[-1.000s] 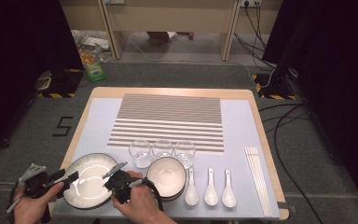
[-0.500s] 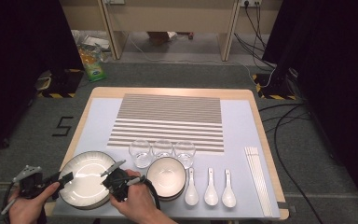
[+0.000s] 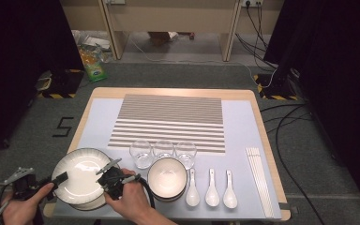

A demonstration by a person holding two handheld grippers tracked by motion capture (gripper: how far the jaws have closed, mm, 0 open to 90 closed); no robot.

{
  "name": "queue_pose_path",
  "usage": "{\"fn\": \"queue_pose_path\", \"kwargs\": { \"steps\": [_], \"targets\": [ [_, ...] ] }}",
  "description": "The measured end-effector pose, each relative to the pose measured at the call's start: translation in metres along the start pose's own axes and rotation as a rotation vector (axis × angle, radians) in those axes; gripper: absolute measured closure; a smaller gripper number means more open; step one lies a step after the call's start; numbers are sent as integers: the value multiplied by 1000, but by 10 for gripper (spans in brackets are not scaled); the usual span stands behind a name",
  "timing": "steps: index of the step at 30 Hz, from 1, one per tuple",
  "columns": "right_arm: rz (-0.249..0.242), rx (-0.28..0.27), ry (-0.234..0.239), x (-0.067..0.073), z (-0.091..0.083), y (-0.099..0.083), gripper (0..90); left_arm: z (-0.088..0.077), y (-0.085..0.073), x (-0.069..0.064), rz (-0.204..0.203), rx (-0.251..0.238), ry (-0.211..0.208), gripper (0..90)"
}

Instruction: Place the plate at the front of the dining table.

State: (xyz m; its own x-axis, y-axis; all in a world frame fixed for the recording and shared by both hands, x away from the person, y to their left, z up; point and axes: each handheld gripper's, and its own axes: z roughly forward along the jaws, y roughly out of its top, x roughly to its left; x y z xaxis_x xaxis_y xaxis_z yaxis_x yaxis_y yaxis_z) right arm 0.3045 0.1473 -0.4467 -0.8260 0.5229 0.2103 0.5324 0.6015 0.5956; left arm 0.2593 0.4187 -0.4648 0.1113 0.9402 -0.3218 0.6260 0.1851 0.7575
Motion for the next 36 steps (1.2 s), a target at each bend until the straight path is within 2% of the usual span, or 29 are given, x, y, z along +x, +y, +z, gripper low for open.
{"fn": "queue_pose_path", "kwargs": {
  "steps": [5, 7, 11, 12, 15, 25, 30, 33, 36],
  "targets": [
    [7, 11, -2, 2, 3, 4, 895, -4, 0, 3, -27, -18, -1, 652],
    [8, 2, -3, 2, 6, 5, 895, -6, 0, 5, -31, -15, -4, 670],
    [8, -6, 1, 0, 10, 7, 893, -8, 0, 7, -54, -40, 7, 726],
    [13, -4, 6, 0, 11, 7, 890, -9, 0, 8, -73, -49, -4, 743],
    [34, -2, 19, -1, 13, 7, 869, -12, 1, 8, -79, -67, -14, 769],
    [110, -14, 73, -5, 14, 4, 715, -12, 1, 8, -80, -102, -11, 801],
    [152, -39, 53, -10, 9, 4, 673, -12, -1, 10, -83, -104, -2, 806],
    [161, -37, 47, -11, 8, 5, 670, -12, -1, 10, -77, -106, 4, 808],
    [185, -35, 21, -13, 9, 7, 670, -12, -1, 9, -74, -106, 9, 809]
  ]
}}
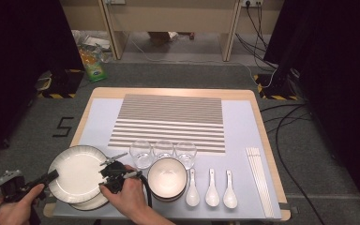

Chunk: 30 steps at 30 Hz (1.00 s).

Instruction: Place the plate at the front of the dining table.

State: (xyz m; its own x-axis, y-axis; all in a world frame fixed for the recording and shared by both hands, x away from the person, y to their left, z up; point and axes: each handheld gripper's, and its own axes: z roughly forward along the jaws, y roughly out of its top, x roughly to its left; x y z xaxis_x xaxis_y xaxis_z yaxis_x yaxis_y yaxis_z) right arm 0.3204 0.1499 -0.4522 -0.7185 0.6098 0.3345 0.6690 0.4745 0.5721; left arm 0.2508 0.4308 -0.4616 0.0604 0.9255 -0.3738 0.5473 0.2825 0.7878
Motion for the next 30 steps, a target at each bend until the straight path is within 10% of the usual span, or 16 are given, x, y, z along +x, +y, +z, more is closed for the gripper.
{"fn": "queue_pose_path", "kwargs": {
  "steps": [30],
  "targets": [
    [50, 24, -28, -10, 14, 10, 659, -5, 1, -5, 38, -9, 30, 815]
  ]
}}
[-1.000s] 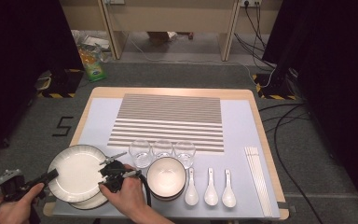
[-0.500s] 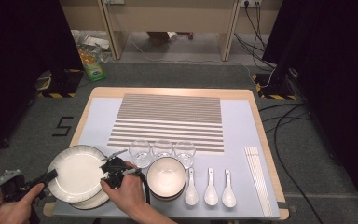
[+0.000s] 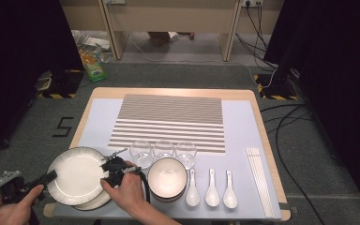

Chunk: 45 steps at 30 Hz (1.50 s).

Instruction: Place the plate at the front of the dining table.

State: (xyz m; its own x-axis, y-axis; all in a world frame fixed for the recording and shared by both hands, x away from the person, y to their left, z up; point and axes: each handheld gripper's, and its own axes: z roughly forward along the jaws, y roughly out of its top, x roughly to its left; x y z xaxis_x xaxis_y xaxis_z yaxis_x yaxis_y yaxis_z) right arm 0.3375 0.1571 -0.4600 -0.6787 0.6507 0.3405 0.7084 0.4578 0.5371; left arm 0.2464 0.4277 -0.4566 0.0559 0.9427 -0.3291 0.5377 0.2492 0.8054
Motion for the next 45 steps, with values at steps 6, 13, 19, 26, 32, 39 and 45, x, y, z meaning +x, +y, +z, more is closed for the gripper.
{"fn": "queue_pose_path", "kwargs": {
  "steps": [6, 13, 19, 26, 32, 39, 45],
  "targets": [
    [-9, 0, 20, -3, 4, 3, 661, -1, -1, 1, -16, -2, -3, 811],
    [-13, 7, 35, -6, 8, 6, 661, -1, -4, 5, -51, -3, -25, 800],
    [5, 11, 44, -8, 9, 9, 682, -3, -4, 4, -44, 7, -22, 794],
    [17, -23, 18, -9, 6, 9, 722, -4, -5, 3, -49, 6, -32, 789],
    [-4, -133, -16, -8, -6, 12, 789, -10, -3, 1, -47, -52, -54, 830],
    [-27, -212, -25, -7, -12, 14, 815, -16, 0, -1, -18, -142, -73, 840],
    [-28, -286, -9, -4, -24, 18, 831, -23, 4, -6, 11, -231, -89, 840]
  ]
}}
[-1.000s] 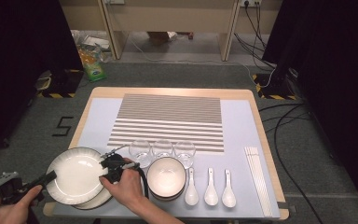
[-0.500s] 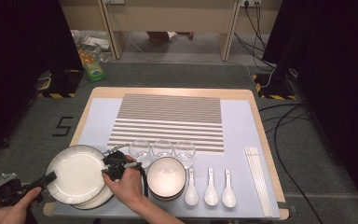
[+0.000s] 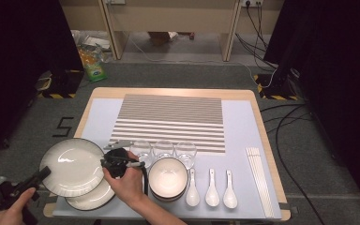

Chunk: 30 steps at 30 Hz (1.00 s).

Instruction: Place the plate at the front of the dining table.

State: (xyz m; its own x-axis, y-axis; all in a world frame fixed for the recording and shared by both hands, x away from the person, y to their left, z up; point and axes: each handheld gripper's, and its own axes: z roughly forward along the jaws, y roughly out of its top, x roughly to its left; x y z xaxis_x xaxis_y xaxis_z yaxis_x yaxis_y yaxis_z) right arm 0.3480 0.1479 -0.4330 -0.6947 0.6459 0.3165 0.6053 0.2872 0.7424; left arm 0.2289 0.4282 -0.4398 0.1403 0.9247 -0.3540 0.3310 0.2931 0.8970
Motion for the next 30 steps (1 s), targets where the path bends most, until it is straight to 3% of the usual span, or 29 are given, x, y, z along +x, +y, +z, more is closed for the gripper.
{"fn": "queue_pose_path", "kwargs": {
  "steps": [10, 19, 30],
  "targets": [
    [-36, -129, 17, 6, -24, 14, 852, -8, 9, -12, 51, -142, -42, 840],
    [-60, -202, 15, 4, -41, 23, 867, -8, 11, -21, 68, -196, -63, 841],
    [-99, -246, 8, 4, -52, 29, 870, -7, 13, -28, 76, -244, -79, 841]
  ]
}}
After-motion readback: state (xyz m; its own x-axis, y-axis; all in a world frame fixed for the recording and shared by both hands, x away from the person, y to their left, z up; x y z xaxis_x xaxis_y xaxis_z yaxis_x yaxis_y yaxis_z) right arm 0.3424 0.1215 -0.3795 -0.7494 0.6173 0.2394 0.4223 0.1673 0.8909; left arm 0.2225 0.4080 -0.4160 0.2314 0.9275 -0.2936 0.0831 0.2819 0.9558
